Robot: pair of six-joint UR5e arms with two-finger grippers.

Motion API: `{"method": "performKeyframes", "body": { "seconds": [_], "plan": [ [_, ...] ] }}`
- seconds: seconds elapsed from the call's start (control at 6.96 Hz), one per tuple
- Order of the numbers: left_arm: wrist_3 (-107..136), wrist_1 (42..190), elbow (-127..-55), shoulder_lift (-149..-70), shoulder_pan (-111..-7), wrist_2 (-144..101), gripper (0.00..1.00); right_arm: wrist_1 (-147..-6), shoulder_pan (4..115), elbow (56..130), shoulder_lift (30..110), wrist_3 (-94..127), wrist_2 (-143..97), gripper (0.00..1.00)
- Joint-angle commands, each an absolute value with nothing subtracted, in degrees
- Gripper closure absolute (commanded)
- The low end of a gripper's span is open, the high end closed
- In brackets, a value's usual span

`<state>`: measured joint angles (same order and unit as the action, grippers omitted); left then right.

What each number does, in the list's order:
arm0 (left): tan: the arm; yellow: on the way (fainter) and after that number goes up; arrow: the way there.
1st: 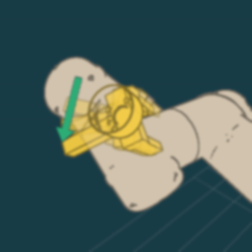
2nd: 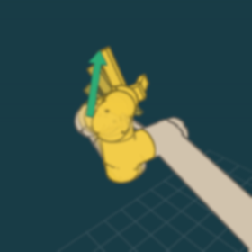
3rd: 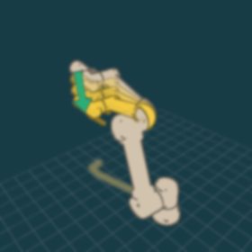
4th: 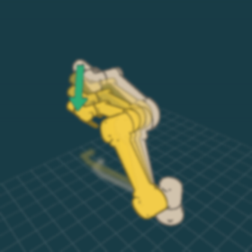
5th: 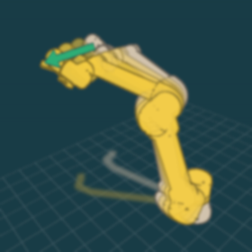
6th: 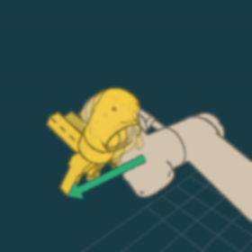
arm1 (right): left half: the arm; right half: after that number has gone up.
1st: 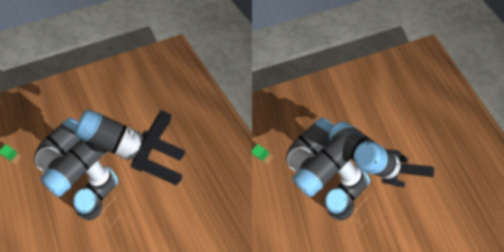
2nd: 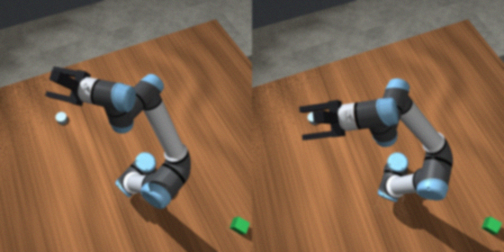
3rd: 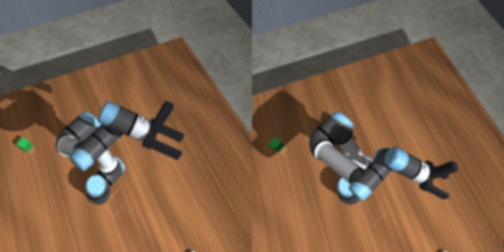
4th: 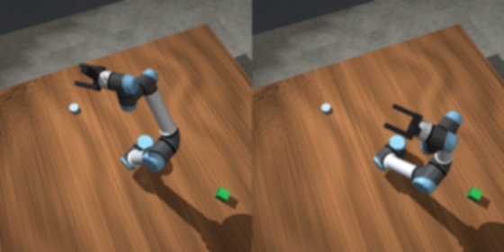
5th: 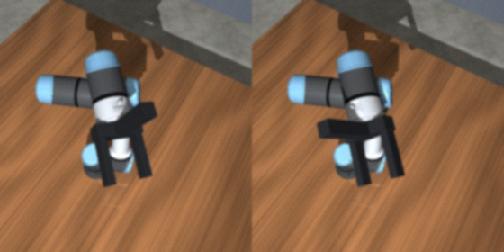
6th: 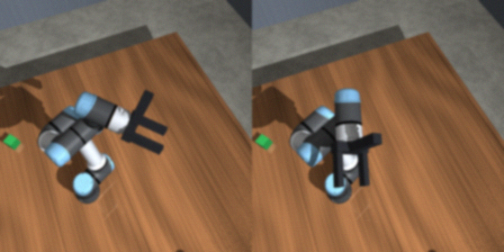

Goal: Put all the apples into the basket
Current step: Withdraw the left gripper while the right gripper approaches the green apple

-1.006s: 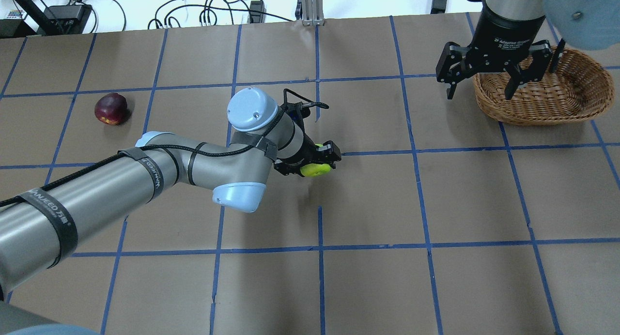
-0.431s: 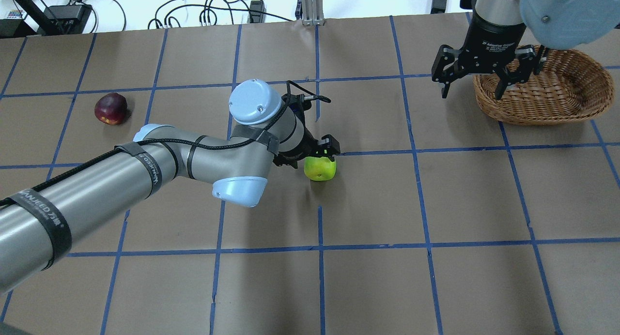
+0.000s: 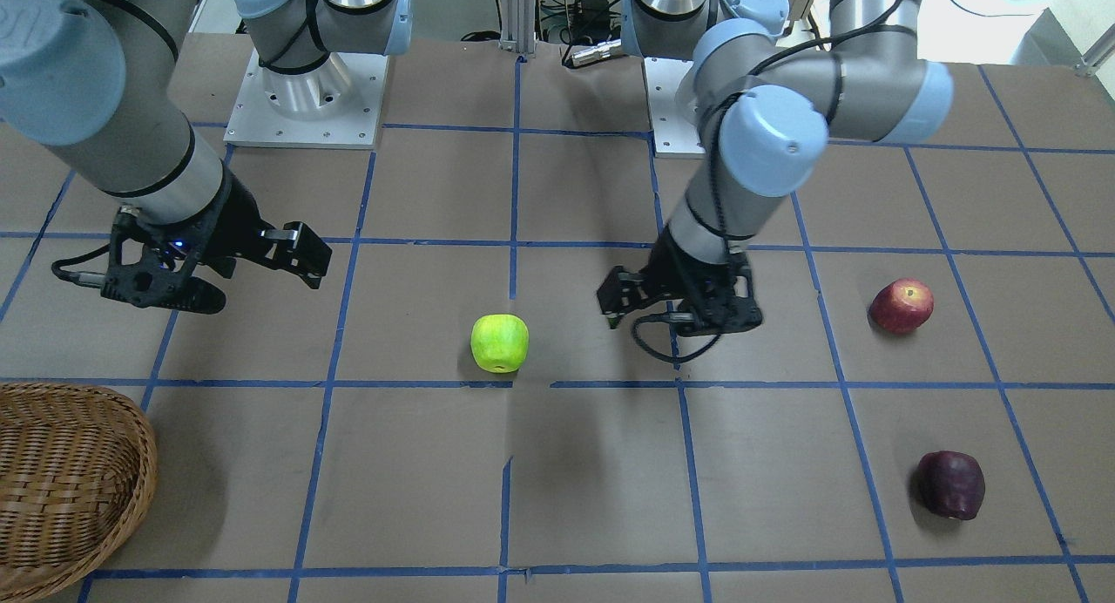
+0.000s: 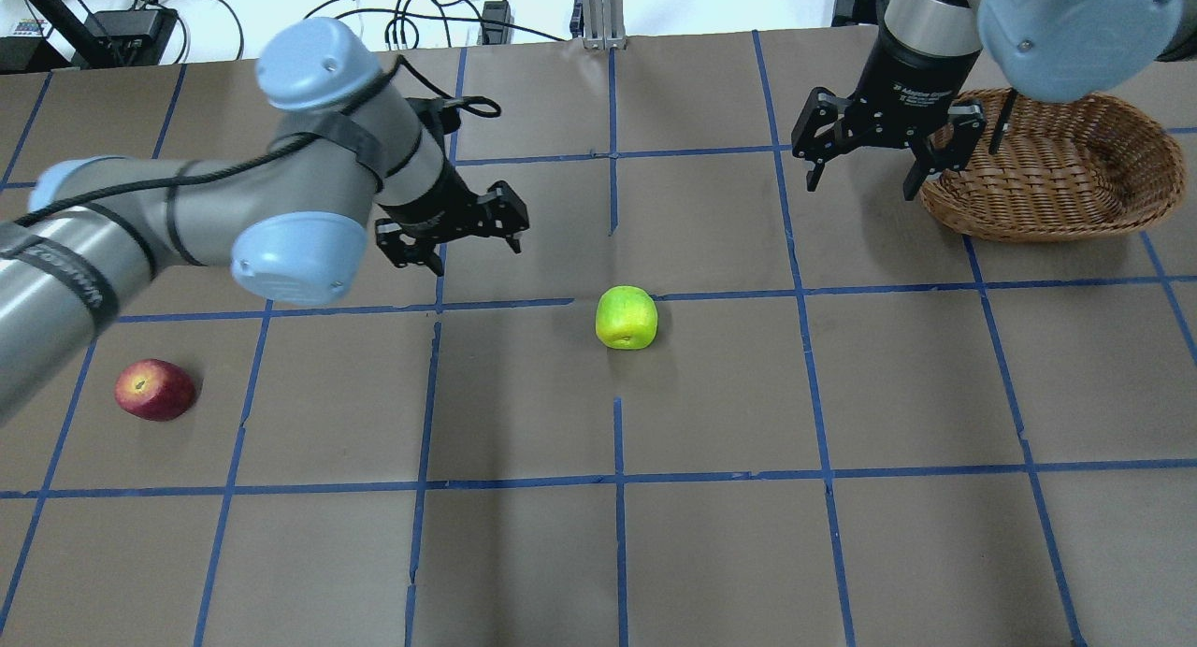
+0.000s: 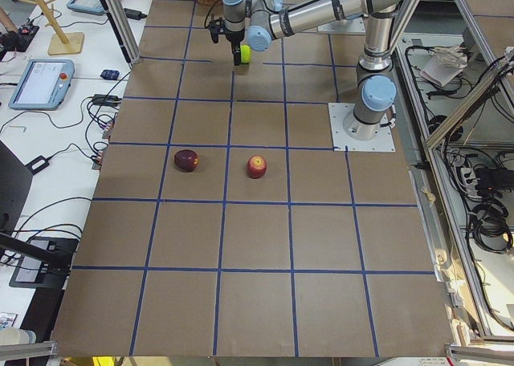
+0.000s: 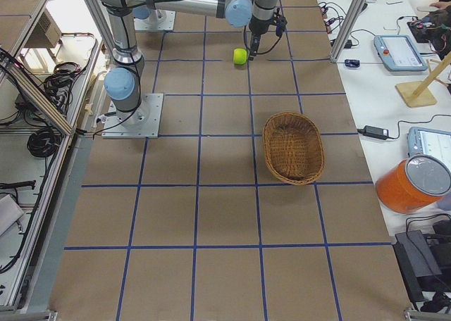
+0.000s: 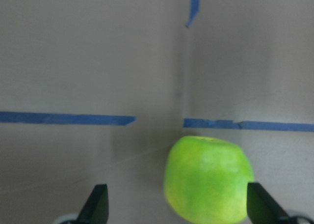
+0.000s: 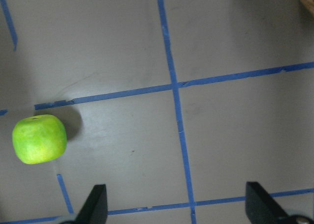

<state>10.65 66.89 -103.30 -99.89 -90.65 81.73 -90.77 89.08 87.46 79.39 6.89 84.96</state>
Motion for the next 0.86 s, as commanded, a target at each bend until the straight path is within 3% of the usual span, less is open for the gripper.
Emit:
{"method": "performKeyframes", "body": {
  "seconds": [0.0,0.29,0.43,0.72],
  "plan": [
    [-11.75,78.37,-103.44,-95.98,-76.53,90.46,0.00,-98.11,93.49,91.99,78.58,14.78,81.91,0.00],
    [-30.78,71.86,-104.23,-98.77,-66.06,94.92,0.00,-102.12,98.41,95.79,76.65,22.14,81.83,0.00],
    [-33.81,63.02,-106.94,-101.31,-63.05,95.10,0.00,-103.43,102.35,96.41,74.73,23.37,81.74,0.00],
    [-39.88,59.78,-110.39,-103.96,-57.43,95.19,0.00,-111.57,107.64,96.42,68.76,28.55,81.74,0.00]
  ]
}}
